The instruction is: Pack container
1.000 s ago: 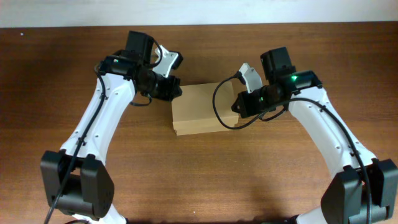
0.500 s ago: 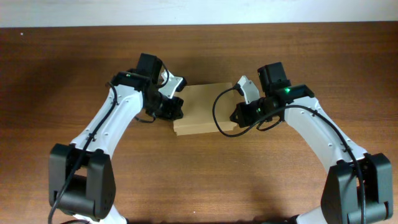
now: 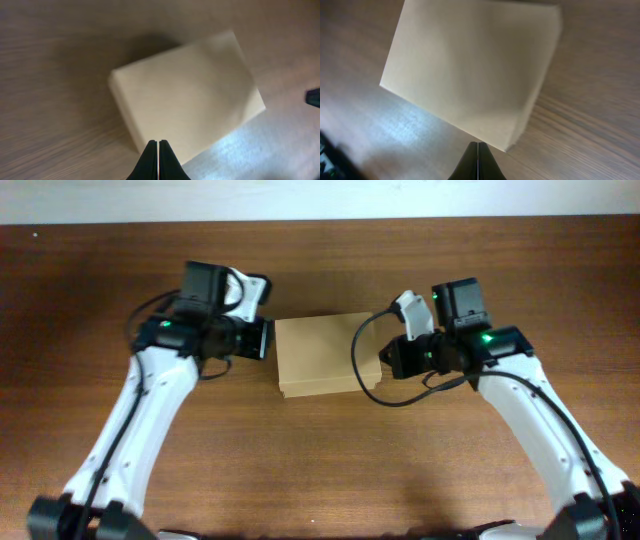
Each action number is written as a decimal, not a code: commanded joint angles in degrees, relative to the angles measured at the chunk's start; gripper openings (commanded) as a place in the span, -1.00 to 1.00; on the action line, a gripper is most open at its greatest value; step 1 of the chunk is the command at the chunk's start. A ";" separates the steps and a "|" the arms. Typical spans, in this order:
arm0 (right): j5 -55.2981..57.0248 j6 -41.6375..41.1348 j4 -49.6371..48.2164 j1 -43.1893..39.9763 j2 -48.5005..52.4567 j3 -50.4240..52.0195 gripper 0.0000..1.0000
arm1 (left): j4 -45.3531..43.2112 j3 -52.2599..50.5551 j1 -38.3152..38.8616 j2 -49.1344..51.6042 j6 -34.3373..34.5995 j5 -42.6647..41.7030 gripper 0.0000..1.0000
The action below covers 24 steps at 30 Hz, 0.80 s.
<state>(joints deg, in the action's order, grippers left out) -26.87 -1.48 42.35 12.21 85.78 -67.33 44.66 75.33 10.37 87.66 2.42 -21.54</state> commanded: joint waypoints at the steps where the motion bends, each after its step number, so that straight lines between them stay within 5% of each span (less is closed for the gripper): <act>1: 5.86 -3.56 0.20 -1.86 -1.01 0.20 -0.93 | -0.39 -0.44 -3.50 -0.07 3.72 1.88 -0.96; 7: 12.35 -8.72 0.22 -2.62 2.10 0.55 -0.92 | -5.40 -6.25 -4.52 6.69 10.23 1.40 -0.96; 13: 5.79 -11.08 -1.68 -2.08 11.63 0.55 -0.93 | -14.97 -7.06 -4.50 16.81 12.61 -8.96 -0.97; 24: 3.65 -11.50 0.48 5.31 12.35 0.55 -0.93 | -21.99 -7.04 -1.42 17.88 13.42 -11.67 -0.96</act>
<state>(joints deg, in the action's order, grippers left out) -21.50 -12.29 43.33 16.10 98.10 -67.26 22.61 68.53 7.29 105.12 15.27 -29.87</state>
